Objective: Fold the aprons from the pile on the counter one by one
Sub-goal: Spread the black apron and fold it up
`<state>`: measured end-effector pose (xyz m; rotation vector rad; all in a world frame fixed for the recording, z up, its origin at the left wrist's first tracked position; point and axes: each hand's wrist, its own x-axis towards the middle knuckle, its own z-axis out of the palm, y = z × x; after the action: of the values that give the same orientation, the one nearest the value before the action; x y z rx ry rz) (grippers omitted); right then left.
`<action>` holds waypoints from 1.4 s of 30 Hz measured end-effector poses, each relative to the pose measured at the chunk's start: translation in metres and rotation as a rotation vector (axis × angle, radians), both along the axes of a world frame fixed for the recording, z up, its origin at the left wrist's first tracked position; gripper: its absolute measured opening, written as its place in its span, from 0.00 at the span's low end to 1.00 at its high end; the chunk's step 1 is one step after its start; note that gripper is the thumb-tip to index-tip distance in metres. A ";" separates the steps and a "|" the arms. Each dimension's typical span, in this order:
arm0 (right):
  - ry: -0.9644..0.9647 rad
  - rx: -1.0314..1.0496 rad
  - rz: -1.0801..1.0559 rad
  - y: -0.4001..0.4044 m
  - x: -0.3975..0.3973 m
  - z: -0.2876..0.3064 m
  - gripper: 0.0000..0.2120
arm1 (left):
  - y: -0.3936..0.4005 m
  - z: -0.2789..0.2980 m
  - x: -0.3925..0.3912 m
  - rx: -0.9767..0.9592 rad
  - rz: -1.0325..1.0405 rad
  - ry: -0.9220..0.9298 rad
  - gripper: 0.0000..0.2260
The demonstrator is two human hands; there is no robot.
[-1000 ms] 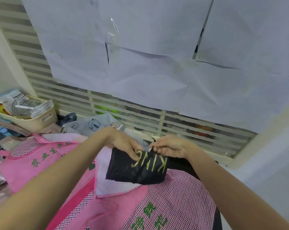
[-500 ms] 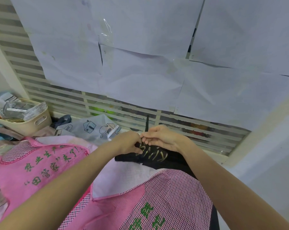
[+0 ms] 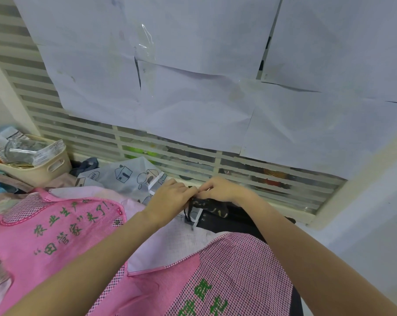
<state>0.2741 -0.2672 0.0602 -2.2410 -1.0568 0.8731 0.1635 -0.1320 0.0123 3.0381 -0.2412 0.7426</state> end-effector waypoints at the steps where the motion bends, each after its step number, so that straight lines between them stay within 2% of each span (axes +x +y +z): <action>1: 0.021 0.011 -0.024 0.000 0.000 0.000 0.11 | 0.000 0.000 -0.001 -0.016 -0.007 -0.011 0.14; 3: 0.049 0.047 -0.074 0.000 0.000 0.000 0.10 | -0.001 0.000 -0.002 -0.047 -0.012 -0.042 0.15; 8: 0.175 0.124 -0.123 0.001 -0.002 -0.006 0.06 | -0.004 0.000 0.001 -0.104 0.032 -0.042 0.27; 11: 0.261 0.157 -0.117 0.000 -0.002 -0.007 0.02 | -0.002 -0.005 0.002 -0.144 0.038 -0.026 0.22; 14: 0.300 0.186 -0.122 -0.001 -0.002 -0.004 0.04 | 0.002 -0.009 0.003 -0.231 0.044 -0.031 0.17; 17: 0.388 0.234 -0.105 -0.004 0.001 0.003 0.04 | 0.008 -0.007 0.003 -0.289 0.065 -0.014 0.17; 19: 0.319 0.191 -0.031 -0.004 0.000 0.011 0.02 | 0.010 -0.008 0.005 -0.303 0.061 0.032 0.15; 21: 0.203 0.140 0.082 0.001 -0.007 0.021 0.02 | 0.011 -0.009 0.008 -0.340 0.061 0.103 0.07; 22: 0.176 0.149 0.127 0.005 -0.012 0.028 0.03 | 0.011 -0.011 0.010 -0.372 0.072 0.136 0.06; 24: 0.194 0.228 0.159 0.013 -0.020 0.042 0.02 | 0.007 -0.012 0.013 -0.421 0.091 0.187 0.08; 26: 0.262 0.325 0.159 0.018 -0.024 0.057 0.04 | 0.006 -0.012 0.016 -0.410 0.122 0.286 0.05; 29: 0.308 0.389 0.190 0.018 -0.022 0.072 0.06 | 0.011 -0.009 0.020 -0.515 0.185 0.469 0.15; 32: 0.304 0.447 0.208 0.019 -0.023 0.083 0.06 | 0.019 -0.008 0.022 -0.635 0.198 0.553 0.13; 34: 0.319 0.512 0.175 0.022 -0.026 0.087 0.06 | 0.021 -0.006 0.022 -0.677 0.204 0.575 0.18; 35: 0.314 0.545 0.151 0.025 -0.026 0.090 0.06 | 0.022 -0.006 0.024 -0.668 0.203 0.586 0.20; 39: 0.345 0.643 0.103 0.037 -0.024 0.098 0.08 | 0.017 -0.006 0.027 -0.485 0.106 0.716 0.13; 42: 0.413 0.636 0.073 0.047 -0.021 0.099 0.10 | 0.005 -0.008 0.026 -0.328 0.047 0.715 0.18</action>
<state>0.2533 -0.2198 0.1596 -1.4338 -1.0354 0.8324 0.1899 -0.1266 0.0043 2.7662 -0.0284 -0.3011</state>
